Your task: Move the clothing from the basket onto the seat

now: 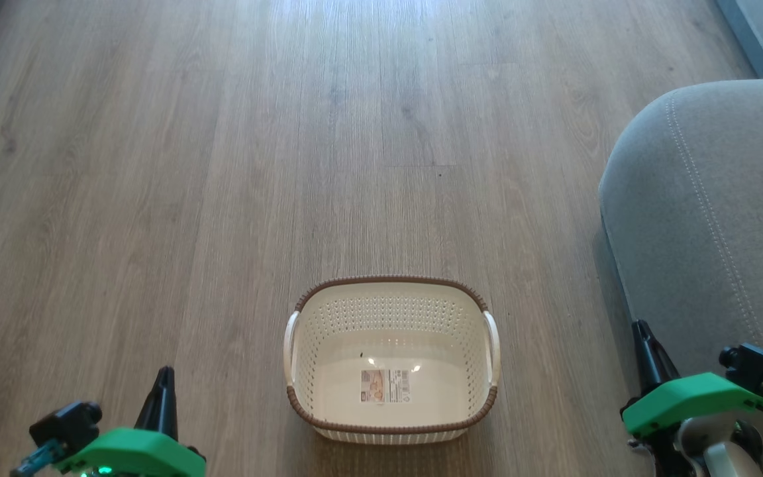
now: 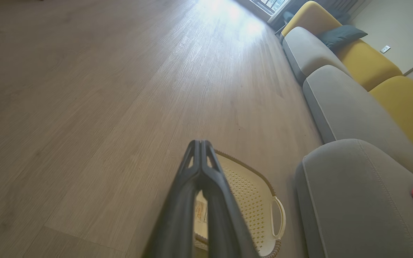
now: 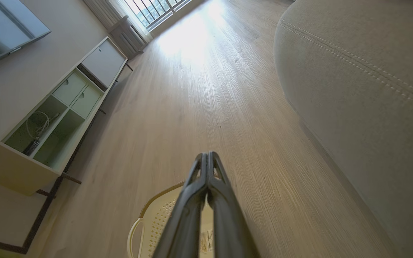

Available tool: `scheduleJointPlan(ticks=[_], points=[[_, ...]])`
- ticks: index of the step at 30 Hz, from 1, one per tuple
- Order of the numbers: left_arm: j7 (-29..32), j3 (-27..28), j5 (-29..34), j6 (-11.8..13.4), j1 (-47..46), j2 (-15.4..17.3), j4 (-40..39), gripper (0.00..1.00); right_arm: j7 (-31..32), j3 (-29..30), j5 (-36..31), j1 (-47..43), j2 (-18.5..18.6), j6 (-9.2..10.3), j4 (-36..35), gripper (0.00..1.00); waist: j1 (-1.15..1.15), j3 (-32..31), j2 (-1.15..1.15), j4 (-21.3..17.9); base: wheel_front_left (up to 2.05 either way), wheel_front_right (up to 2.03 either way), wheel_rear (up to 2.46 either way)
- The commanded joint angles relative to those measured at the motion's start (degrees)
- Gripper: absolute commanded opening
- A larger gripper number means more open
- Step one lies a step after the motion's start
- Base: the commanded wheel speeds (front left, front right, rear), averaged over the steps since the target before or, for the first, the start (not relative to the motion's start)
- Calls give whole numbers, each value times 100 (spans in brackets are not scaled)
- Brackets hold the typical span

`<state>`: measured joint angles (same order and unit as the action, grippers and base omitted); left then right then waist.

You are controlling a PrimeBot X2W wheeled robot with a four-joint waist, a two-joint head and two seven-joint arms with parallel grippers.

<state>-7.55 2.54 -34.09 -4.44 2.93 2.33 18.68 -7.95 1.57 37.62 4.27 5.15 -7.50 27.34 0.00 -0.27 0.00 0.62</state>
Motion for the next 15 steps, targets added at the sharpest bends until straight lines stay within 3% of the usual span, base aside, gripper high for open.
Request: scheduleJointPlan(ticks=[1,15], points=[[18,115,-130,-41,-314,34,-211,0,41,9,130,241,-1,0,-231,0,0,0,0,0,0,0,0],[248,162,-1073,-85,-413,37,-253,0,274,91,1015,233,-38,0,-414,0,0,8,0,-11,0,0,0]])
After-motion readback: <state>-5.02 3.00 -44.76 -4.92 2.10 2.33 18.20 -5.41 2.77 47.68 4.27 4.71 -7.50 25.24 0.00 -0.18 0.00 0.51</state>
